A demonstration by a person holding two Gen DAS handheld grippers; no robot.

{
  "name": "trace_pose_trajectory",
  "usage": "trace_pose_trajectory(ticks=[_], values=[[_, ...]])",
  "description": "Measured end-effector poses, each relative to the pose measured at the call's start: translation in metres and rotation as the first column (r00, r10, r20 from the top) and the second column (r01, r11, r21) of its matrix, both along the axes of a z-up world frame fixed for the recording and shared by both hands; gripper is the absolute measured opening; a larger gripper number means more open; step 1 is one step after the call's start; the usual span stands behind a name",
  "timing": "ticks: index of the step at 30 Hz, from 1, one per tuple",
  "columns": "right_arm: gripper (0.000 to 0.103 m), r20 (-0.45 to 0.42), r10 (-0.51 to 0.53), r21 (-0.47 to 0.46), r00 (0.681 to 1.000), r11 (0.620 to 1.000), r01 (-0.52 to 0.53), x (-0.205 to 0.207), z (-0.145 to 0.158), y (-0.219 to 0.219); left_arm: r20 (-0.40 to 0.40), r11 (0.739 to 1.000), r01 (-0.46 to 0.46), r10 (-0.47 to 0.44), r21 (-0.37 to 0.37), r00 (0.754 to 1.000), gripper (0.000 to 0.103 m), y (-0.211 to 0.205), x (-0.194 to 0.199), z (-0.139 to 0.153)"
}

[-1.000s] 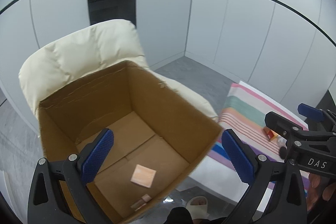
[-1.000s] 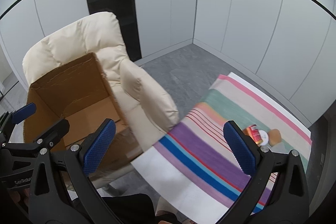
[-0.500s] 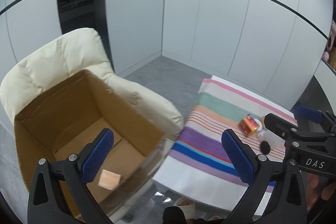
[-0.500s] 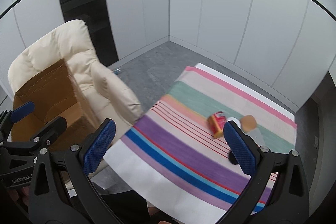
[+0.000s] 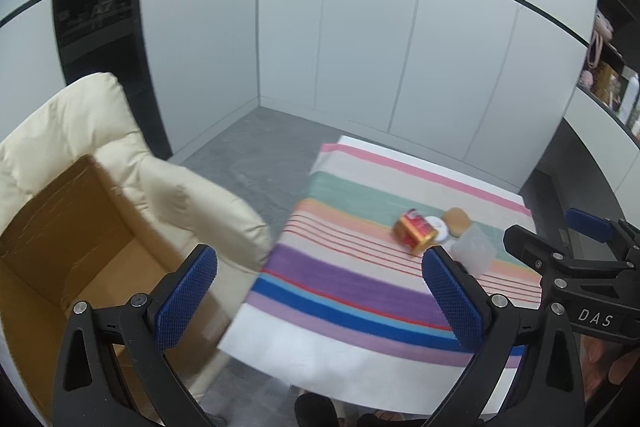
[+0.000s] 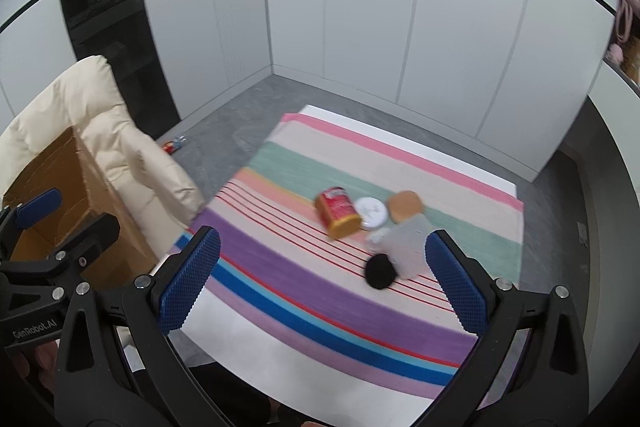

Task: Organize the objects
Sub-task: 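Move both tools back over the table toward the remaining items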

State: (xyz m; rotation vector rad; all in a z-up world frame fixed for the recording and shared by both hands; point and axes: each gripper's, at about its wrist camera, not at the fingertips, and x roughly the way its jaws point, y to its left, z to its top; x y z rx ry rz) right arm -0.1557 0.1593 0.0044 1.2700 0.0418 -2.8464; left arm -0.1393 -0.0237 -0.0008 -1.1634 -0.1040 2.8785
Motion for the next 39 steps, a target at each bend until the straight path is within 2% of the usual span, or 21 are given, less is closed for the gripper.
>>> trace_pose_trajectory(ticks=[10,24,30,34,39], values=[[0.103,0.015,-0.093,0.007,0.996,0.996,0.093,0.019,-0.007,0.061,0.004,0.994,0.107,-0.107,0.003,0.994,0.102,0.063,-0.009,-0.002],[0.103,0.072,-0.192,0.050,0.979,0.981,0.189,0.037,-0.035,0.120,0.045,0.979,0.205,-0.204,-0.018,0.978,0.100,0.119,-0.020,-0.015],[0.103,0.113,-0.218,0.032,0.969,0.976,0.215,0.036,-0.061,0.151,0.107,0.970,0.240,-0.235,-0.040,0.966,0.100,0.144,-0.034,-0.040],[0.103,0.150,-0.225,0.023,0.963,0.974,0.224,0.031,-0.085,0.167,0.151,0.958,0.276,-0.263,-0.073,0.953,0.100,0.167,-0.047,-0.067],[0.103,0.152,-0.183,0.052,0.971,0.983,0.177,0.016,-0.111,0.172,0.214,0.957,0.283,-0.264,-0.064,0.941,0.095,0.182,-0.069,-0.110]])
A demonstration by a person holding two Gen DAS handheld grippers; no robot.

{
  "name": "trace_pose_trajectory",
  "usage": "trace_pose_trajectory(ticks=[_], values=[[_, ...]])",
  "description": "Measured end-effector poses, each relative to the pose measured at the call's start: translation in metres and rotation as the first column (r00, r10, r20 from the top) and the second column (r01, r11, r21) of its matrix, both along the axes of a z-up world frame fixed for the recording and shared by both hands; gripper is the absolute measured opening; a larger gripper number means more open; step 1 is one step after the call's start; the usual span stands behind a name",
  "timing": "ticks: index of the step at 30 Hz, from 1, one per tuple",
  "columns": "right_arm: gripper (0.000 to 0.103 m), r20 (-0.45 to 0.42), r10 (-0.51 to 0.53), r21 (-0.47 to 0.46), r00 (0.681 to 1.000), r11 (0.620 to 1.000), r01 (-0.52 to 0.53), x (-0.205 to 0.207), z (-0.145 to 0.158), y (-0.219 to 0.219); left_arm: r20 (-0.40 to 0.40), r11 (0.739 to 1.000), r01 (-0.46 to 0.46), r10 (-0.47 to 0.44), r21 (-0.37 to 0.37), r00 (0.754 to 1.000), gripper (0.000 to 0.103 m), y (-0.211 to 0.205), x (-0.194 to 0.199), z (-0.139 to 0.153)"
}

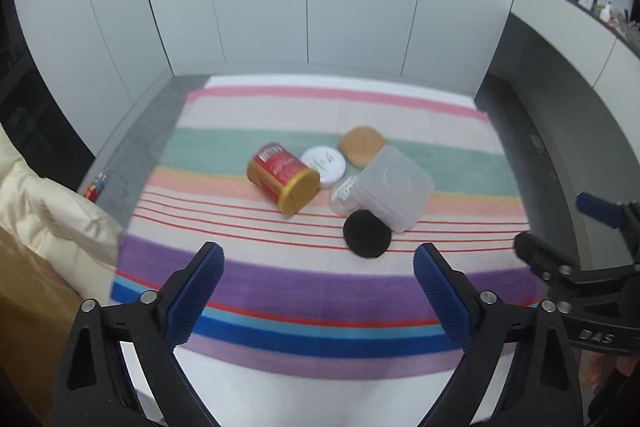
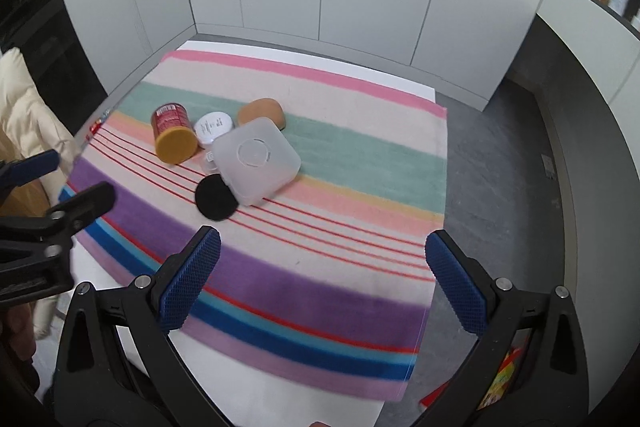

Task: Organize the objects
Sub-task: 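Move both tools back over the table toward the remaining items, then grasp the black puff with the left tool while the right tool grasps the clear box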

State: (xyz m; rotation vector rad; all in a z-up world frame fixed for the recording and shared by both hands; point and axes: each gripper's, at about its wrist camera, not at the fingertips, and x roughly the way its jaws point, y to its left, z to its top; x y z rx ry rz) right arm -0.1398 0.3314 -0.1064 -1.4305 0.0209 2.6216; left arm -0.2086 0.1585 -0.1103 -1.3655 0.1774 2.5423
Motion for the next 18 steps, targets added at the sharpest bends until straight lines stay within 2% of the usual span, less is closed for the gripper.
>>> trace_pose_trajectory(ticks=[4,10,14,18], values=[[0.103,0.015,0.027,0.013,1.000,1.000,-0.027,-0.016,-0.020,0.003,0.045,1.000,0.017,-0.016,-0.013,0.999,0.094,0.008,-0.017,-0.035],[0.101,0.052,0.025,-0.015,0.998,1.000,-0.024,-0.038,-0.059,0.015,0.116,0.998,0.060,-0.057,-0.020,0.992,0.088,0.026,-0.036,-0.086],[0.100,0.068,0.016,-0.021,0.998,1.000,-0.015,-0.049,-0.083,0.022,0.148,0.997,0.073,-0.070,-0.014,0.986,0.084,0.038,-0.043,-0.110],[0.098,0.098,0.002,-0.042,0.995,0.999,0.002,-0.053,-0.103,0.031,0.147,0.996,0.094,-0.092,-0.007,0.985,0.081,0.052,-0.048,-0.122]])
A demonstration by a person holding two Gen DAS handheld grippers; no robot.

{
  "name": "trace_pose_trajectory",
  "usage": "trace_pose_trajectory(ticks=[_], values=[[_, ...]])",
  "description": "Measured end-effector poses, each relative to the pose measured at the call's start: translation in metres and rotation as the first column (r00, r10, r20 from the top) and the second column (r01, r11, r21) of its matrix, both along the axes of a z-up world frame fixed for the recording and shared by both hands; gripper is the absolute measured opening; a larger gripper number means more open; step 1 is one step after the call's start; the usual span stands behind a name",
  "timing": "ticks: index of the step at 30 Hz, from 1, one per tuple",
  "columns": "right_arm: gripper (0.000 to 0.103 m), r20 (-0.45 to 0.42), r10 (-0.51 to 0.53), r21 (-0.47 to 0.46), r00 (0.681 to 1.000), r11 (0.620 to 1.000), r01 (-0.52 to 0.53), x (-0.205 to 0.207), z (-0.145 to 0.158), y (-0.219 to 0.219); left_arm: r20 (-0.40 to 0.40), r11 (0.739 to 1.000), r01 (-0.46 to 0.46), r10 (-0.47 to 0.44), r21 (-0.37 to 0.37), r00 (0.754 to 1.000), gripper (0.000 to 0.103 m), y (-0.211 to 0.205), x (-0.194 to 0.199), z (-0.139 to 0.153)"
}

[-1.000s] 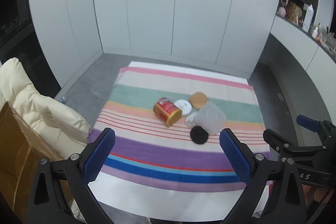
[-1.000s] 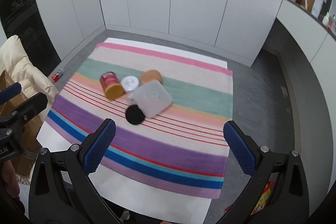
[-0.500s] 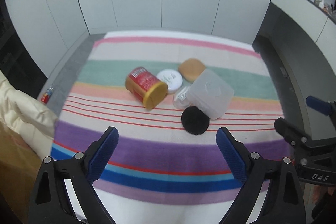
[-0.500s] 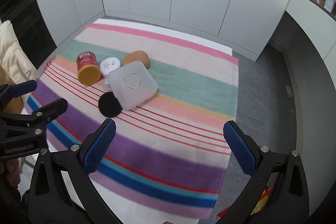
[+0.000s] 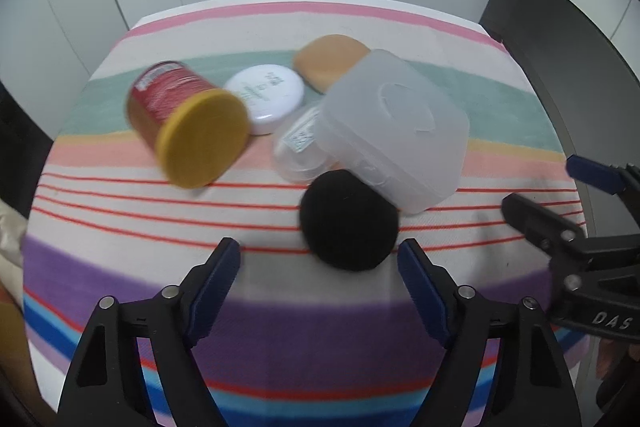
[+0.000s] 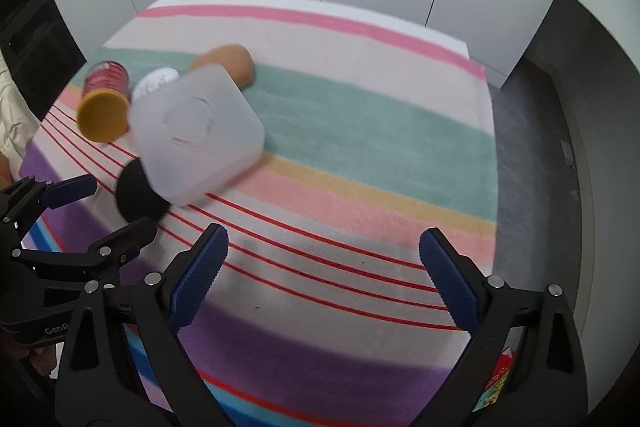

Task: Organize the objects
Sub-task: 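Grasp the black puff with the left tool while the right tool grasps the clear box, then carry the black puff and clear plastic box over the cardboard box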

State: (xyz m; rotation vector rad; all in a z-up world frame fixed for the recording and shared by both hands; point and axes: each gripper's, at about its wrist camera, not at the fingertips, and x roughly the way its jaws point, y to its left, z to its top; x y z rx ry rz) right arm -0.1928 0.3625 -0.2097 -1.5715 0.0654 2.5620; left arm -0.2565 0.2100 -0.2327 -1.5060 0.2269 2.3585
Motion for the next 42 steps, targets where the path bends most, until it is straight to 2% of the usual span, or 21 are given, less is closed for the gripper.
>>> trace_pose_trajectory(ticks=[4,7,9,12,16,20,26,33,37,42], values=[[0.097,0.002,-0.006,-0.005,1.000,1.000,0.006,0.000,-0.004,0.005,-0.043,1.000,0.022,-0.023,-0.012,0.999,0.075,0.013,-0.004,-0.001],[0.097,0.000,0.001,-0.009,1.000,1.000,-0.001,-0.001,-0.005,0.005,-0.055,0.999,0.041,-0.041,-0.012,0.998,0.051,0.016,-0.004,0.003],[0.097,-0.006,0.011,-0.011,1.000,1.000,-0.011,-0.002,-0.004,0.002,-0.037,0.999,0.031,-0.031,0.006,0.999,0.050,0.010,-0.003,0.004],[0.097,-0.018,0.032,-0.050,0.999,0.998,-0.033,-0.006,-0.001,-0.008,-0.027,1.000,0.002,-0.002,-0.008,1.000,0.050,-0.006,-0.001,0.005],[0.097,-0.053,0.093,-0.098,0.994,0.990,-0.098,-0.015,0.005,-0.029,-0.010,0.995,-0.098,0.098,-0.006,0.995,0.050,-0.042,-0.006,0.007],[0.098,-0.086,0.168,-0.061,0.982,0.983,-0.174,-0.032,0.007,-0.051,-0.028,0.991,-0.131,0.131,-0.010,0.991,0.050,-0.066,-0.007,0.012],[0.098,-0.051,0.217,-0.042,0.975,0.975,-0.219,-0.067,-0.004,-0.066,-0.024,0.989,-0.151,0.151,0.003,0.988,0.050,-0.072,-0.012,0.009],[0.096,-0.042,0.223,-0.067,0.974,0.972,-0.225,-0.084,-0.013,-0.068,-0.007,0.987,-0.163,0.163,0.016,0.987,0.050,-0.080,-0.014,0.006],[0.093,-0.055,0.201,-0.099,0.978,0.974,-0.205,-0.079,-0.011,-0.067,-0.009,0.985,-0.173,0.173,0.026,0.985,0.050,-0.081,-0.012,0.011],[0.093,-0.080,0.177,-0.087,0.981,0.979,-0.183,-0.066,0.000,-0.070,-0.021,0.985,-0.171,0.172,0.029,0.985,0.050,-0.080,-0.009,0.023]])
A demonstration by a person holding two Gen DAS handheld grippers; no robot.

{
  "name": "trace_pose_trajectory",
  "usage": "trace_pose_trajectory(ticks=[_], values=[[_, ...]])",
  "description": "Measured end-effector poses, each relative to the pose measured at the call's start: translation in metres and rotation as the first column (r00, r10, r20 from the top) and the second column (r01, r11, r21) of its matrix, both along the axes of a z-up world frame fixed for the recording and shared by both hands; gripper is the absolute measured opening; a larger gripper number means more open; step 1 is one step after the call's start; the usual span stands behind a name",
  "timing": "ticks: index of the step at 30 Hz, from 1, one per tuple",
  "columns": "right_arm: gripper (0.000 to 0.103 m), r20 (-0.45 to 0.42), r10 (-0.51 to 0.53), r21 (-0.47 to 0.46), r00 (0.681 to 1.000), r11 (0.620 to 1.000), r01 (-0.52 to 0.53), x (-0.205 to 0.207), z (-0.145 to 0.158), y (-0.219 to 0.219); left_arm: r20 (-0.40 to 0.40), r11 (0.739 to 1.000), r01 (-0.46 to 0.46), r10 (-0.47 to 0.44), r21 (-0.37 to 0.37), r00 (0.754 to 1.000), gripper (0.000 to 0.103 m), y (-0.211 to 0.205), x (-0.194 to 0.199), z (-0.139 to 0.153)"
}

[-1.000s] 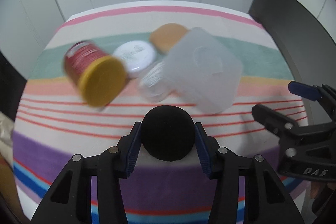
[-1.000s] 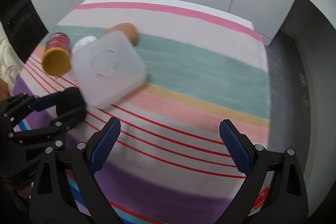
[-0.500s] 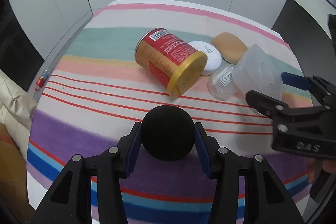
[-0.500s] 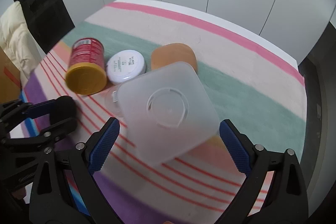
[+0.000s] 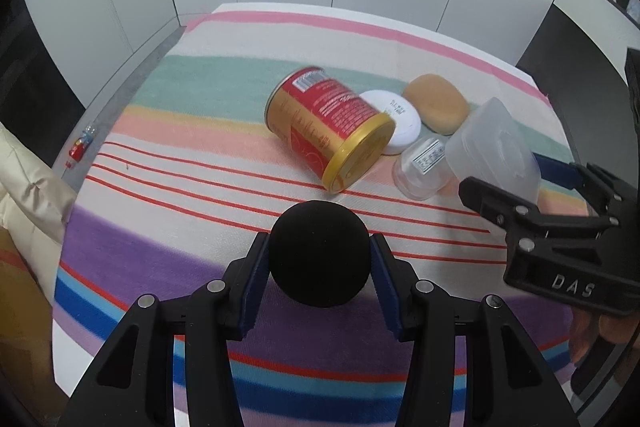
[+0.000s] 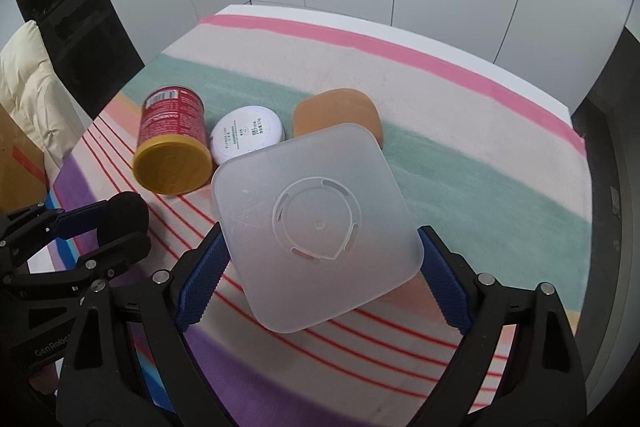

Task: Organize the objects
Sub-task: 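Carry the black puff and clear plastic box over the cardboard box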

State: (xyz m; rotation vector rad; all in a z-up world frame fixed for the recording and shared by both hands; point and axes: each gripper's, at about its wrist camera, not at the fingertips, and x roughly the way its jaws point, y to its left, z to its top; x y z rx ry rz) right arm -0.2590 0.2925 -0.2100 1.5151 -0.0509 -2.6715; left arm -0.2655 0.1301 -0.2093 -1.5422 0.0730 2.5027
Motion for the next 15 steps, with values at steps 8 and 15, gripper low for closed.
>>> trace_pose_trajectory(ticks=[8,15], values=[[0.093,-0.034,-0.026,0.005,0.999,1.000,0.026,0.014,0.037,-0.008,-0.047,1.000,0.006,-0.007,-0.003,0.999,0.050,-0.002,0.004,0.041],[0.093,-0.085,-0.049,-0.011,0.995,0.999,0.049,0.027,0.088,-0.014,-0.093,1.000,-0.018,0.019,0.011,0.995,0.050,-0.012,0.014,0.090]])
